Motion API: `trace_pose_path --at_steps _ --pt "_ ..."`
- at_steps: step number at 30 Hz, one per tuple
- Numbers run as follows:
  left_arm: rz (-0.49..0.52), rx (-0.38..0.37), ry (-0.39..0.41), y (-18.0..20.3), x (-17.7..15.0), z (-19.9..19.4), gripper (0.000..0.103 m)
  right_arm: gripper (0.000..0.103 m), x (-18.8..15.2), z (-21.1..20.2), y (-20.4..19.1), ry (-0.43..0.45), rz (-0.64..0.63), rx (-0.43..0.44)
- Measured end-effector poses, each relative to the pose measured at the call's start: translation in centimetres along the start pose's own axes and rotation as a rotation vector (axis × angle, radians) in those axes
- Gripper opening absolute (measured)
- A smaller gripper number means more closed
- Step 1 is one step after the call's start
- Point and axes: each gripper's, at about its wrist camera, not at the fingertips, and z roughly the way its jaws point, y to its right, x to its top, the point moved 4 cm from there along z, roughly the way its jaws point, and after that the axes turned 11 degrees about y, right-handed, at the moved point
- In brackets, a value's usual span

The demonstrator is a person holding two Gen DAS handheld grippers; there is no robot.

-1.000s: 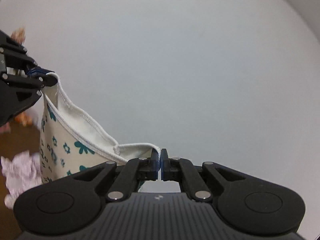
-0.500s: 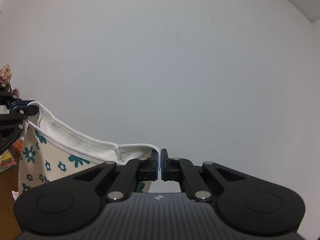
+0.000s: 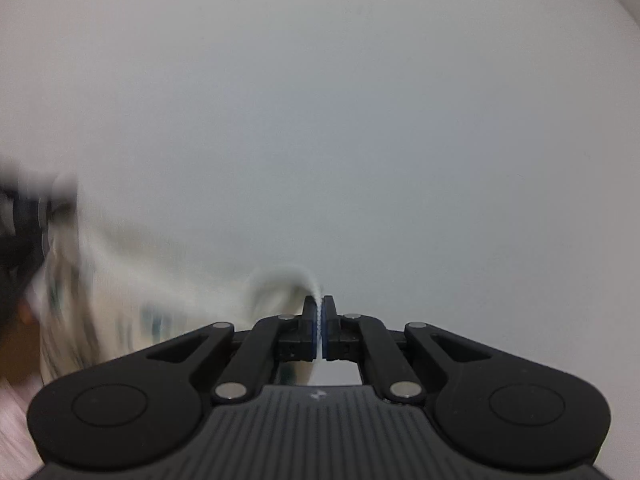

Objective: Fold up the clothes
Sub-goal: 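Hold the shirt hem up with both grippers, stretching it between them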

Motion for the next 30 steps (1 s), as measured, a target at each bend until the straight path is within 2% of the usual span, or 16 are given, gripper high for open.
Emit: trace_pose_path --at_steps 2,4,6,8,13,22,26,30 --pt "-0.098 -0.014 -0.003 -0.9 0.5 0.3 0.001 0.001 1.0 -0.1 1.4 0.065 0.104 0.018" --pt "-0.06 -0.004 0.009 -1.1 1.1 0.0 0.001 0.001 1.4 0.5 1.3 0.06 0.072 0.034" --pt "-0.073 0.006 -0.002 -1.7 1.5 -0.5 0.001 0.001 1.9 0.2 2.4 0.077 0.116 0.031" --pt "-0.041 -0.011 -0.019 -1.8 1.8 -1.3 0.001 0.001 2.2 -0.5 3.2 0.089 0.143 0.031" --pt "-0.068 -0.043 -0.029 -2.5 2.3 -4.1 0.001 0.001 2.4 -3.1 4.1 0.091 0.136 0.04" --pt "0.01 -0.057 0.03 -3.0 4.8 -11.0 0.002 0.001 2.7 -7.4 5.7 0.096 0.126 0.056" --pt "0.037 -0.045 0.021 -2.5 4.2 -10.3 0.002 0.002 2.3 -6.4 5.5 0.072 0.138 0.072" --pt "0.062 -0.032 -0.013 -0.9 2.3 -7.6 0.002 0.002 0.6 -2.7 4.3 0.023 0.134 0.083"
